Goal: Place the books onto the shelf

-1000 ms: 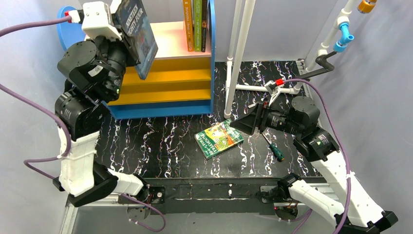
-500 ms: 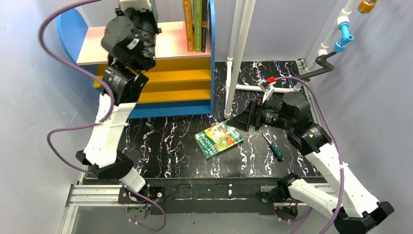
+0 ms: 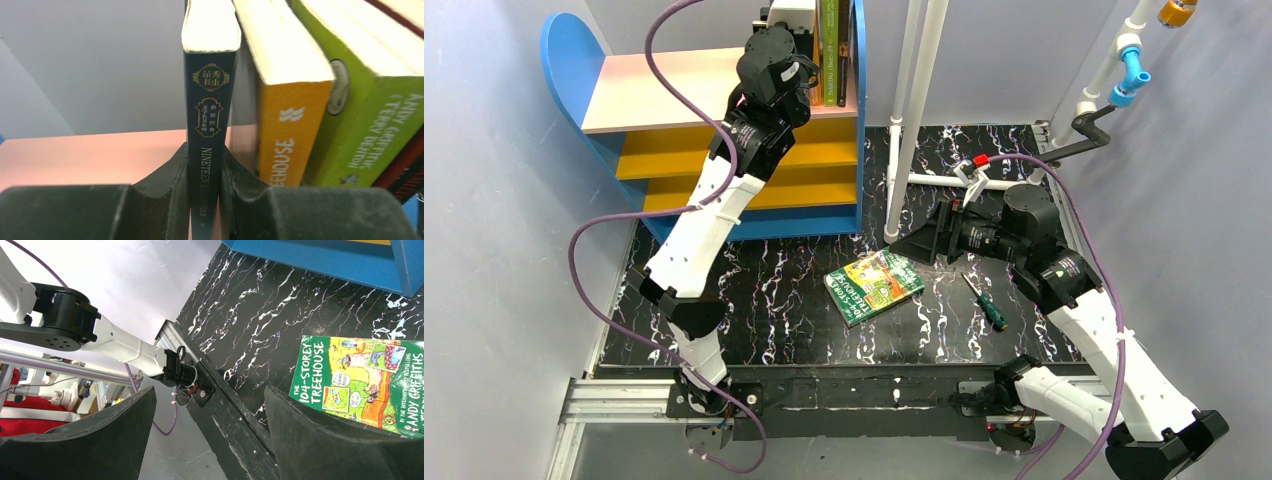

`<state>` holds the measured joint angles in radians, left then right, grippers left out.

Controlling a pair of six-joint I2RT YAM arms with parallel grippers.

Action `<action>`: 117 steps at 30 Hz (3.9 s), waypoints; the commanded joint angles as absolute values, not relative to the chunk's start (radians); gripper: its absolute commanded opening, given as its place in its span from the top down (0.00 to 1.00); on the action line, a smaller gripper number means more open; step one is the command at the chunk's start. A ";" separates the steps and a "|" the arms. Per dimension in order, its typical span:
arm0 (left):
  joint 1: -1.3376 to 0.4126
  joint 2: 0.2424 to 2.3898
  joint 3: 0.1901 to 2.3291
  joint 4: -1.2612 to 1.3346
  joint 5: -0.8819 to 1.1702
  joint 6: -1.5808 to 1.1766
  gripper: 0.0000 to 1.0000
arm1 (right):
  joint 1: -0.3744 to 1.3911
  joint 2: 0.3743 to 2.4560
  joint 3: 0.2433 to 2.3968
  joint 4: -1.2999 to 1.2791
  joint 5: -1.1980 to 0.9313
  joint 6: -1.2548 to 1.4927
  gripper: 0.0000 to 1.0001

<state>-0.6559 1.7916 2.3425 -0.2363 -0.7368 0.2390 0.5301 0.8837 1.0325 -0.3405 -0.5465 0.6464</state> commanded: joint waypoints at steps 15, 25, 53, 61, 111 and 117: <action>-0.651 1.768 2.377 -0.186 -0.698 0.131 1.00 | 0.507 0.861 1.020 -0.287 -0.589 0.639 0.13; -0.651 1.715 2.333 -0.211 -0.674 0.124 0.62 | 0.506 0.850 0.996 -0.265 -0.598 0.668 0.13; -0.710 1.337 2.177 -0.412 -0.559 -0.029 0.44 | 0.505 0.884 0.951 -0.538 -0.249 0.802 0.18; -0.712 1.138 1.879 -0.753 -0.378 -0.195 0.44 | 0.505 0.903 0.911 -0.661 -0.132 0.878 0.20; -0.820 1.152 0.616 -0.168 -0.158 -0.701 0.23 | 0.377 1.349 0.645 -0.056 -0.193 0.845 0.24; -0.813 1.022 0.618 -0.356 -0.221 -0.761 0.02 | 0.455 1.368 0.589 0.073 -0.380 0.832 0.30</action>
